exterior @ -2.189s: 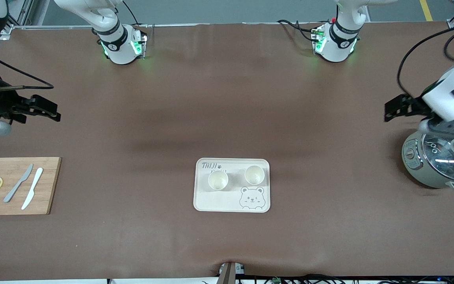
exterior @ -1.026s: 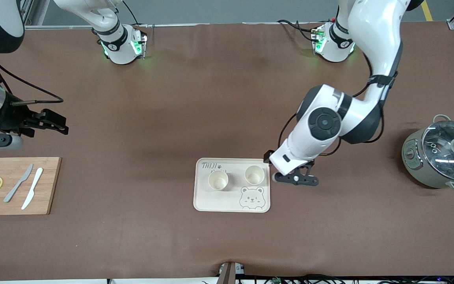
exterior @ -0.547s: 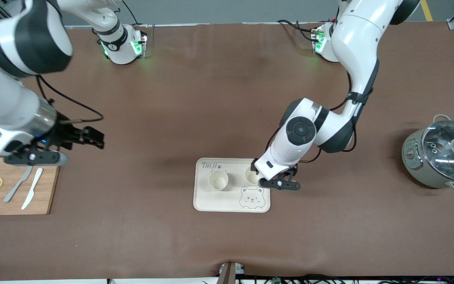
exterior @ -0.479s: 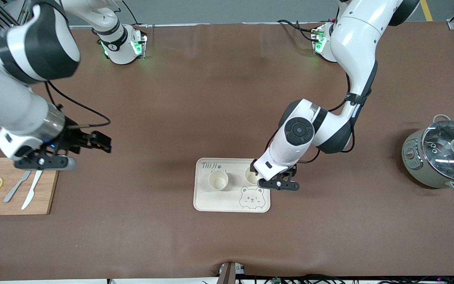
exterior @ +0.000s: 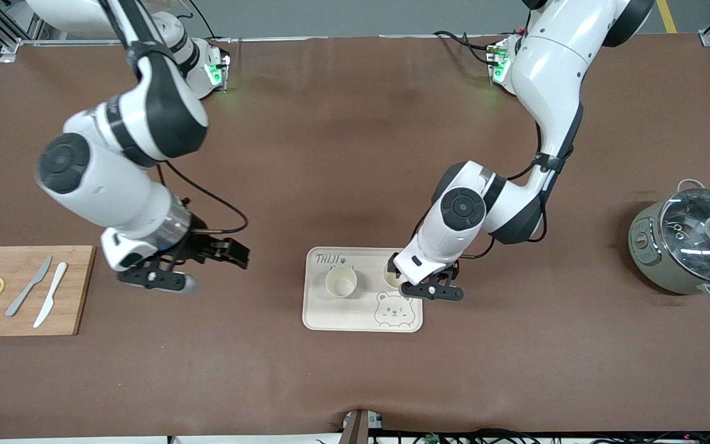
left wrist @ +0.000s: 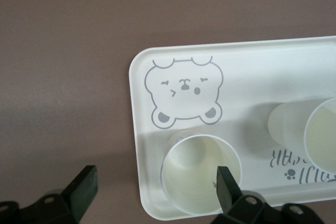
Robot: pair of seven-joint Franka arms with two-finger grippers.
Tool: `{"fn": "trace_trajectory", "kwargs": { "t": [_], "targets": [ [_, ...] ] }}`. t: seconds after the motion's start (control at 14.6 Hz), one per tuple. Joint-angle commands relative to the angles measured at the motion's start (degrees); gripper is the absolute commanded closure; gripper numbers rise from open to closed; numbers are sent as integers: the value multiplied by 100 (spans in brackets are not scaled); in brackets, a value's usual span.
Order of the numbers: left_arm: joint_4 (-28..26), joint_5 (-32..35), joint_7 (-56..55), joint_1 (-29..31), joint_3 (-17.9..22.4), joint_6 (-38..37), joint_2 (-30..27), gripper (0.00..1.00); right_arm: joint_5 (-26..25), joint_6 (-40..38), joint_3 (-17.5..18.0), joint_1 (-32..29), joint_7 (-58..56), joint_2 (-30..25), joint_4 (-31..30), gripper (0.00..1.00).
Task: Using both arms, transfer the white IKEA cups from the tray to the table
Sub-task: 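Lower the right gripper to the other cup while the left gripper grips its cup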
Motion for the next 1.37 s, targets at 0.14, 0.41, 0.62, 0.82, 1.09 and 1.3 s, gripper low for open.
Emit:
{"fn": "trace_trajectory", "kwargs": {
  "t": [0.14, 0.41, 0.62, 0.82, 1.09, 1.3],
  "targets": [
    [48, 537, -556, -68, 45, 404, 231, 0, -370, 350, -85, 665, 1099, 924, 684, 0],
    [30, 537, -671, -156, 45, 544, 328, 0, -556, 543, -77, 798, 1180, 1250, 756, 0],
    [30, 537, -741, -191, 45, 571, 364, 0, -565, 596, -85, 929, 1215, 1487, 747, 0],
    [30, 529, -785, -218, 45, 624, 390, 0, -591, 1279, -77, 1000, 1276, 1908, 747, 0],
    [30, 537, -821, -218, 45, 632, 452, 0, -670, 1923, -94, 1106, 1276, 2340, 738, 0],
    [30, 537, -864, -209, 45, 641, 434, 0, -960, 1923, -86, 1150, 1285, 2393, 720, 0]
  ]
}}
